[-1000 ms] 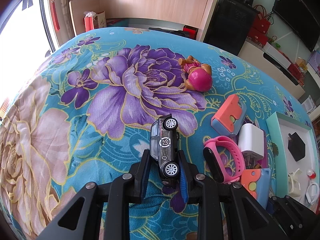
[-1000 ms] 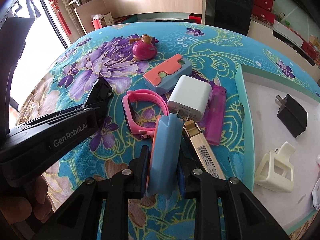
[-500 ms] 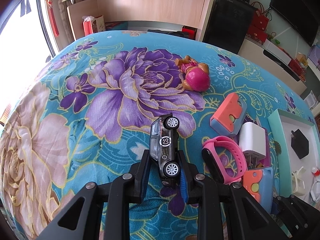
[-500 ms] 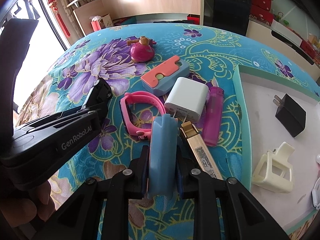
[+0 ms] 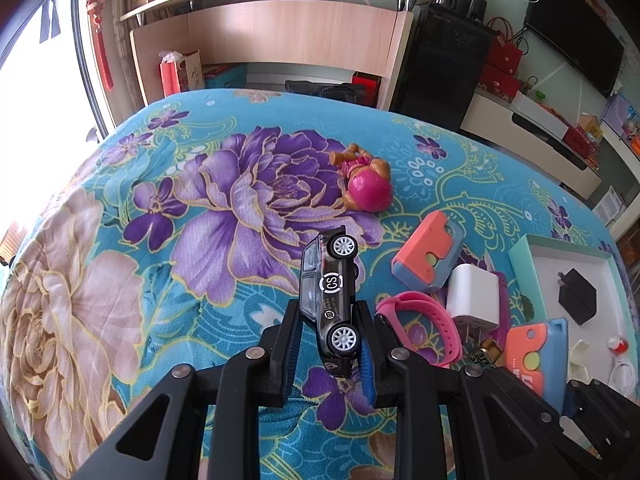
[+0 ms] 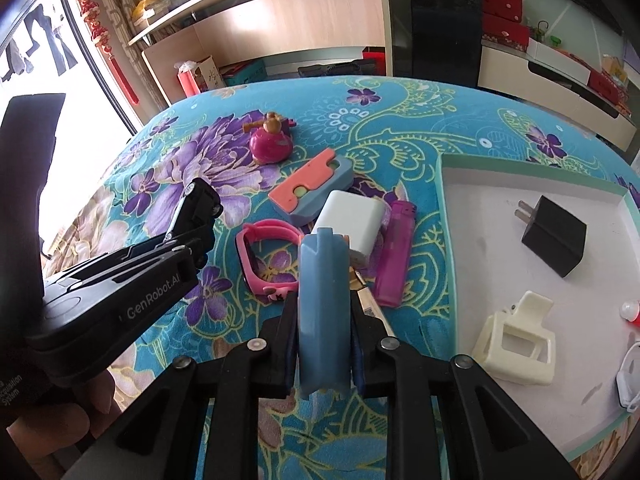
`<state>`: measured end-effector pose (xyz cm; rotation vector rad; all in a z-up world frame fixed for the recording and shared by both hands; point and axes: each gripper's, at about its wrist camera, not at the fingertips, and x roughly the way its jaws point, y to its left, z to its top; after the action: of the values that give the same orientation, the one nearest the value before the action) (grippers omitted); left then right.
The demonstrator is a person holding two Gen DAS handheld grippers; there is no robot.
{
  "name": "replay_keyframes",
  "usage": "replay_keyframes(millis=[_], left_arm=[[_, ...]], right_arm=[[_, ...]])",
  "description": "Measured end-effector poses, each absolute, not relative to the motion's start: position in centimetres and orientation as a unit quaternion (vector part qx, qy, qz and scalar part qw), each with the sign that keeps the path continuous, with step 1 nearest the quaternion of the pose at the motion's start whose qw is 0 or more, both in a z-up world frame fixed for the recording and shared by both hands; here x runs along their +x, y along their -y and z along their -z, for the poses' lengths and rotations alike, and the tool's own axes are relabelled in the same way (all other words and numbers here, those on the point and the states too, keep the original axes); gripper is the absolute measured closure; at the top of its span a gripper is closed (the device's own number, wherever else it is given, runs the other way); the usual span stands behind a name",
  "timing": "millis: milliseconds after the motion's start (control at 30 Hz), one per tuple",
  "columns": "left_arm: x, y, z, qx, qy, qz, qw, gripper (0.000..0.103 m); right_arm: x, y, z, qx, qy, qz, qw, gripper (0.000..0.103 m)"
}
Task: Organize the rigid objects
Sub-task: 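Carry the car and lighter over the tray and open both tools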
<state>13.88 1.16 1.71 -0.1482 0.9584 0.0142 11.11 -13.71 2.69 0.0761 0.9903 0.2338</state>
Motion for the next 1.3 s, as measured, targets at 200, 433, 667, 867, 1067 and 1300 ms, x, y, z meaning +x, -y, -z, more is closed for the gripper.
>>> replay_keyframes(millis=[200, 433, 667, 867, 1067, 1300], left_arm=[[13.4, 0.5, -3.9, -0.062, -0.434, 0.019, 0.898, 0.076], [13.5, 4.7, -5.8, -0.038, -0.414, 0.075, 0.906, 0.076], [13.5, 10.7, -6.2, 0.012, -0.401, 0.138, 0.906, 0.076], [13.6, 15.3, -5.5, 0.042, -0.395, 0.187, 0.899, 0.076], [13.8, 18.0, -3.9, 0.064, -0.396, 0.204, 0.893, 0.076], [14.3, 18.5, -2.6, 0.069, -0.407, 0.197, 0.889, 0.076]], right_arm=[[10.7, 16.0, -4.6, 0.056, -0.444, -0.092, 0.889, 0.08], [10.5, 21.2, -5.2, 0.086, -0.434, -0.028, 0.896, 0.08], [9.9, 27.6, -5.3, 0.12, -0.425, 0.047, 0.896, 0.08], [8.9, 32.4, -5.1, 0.148, -0.418, 0.11, 0.89, 0.08], [8.5, 34.9, -4.8, 0.16, -0.411, 0.136, 0.887, 0.08], [8.9, 35.1, -4.2, 0.157, -0.419, 0.137, 0.884, 0.08]])
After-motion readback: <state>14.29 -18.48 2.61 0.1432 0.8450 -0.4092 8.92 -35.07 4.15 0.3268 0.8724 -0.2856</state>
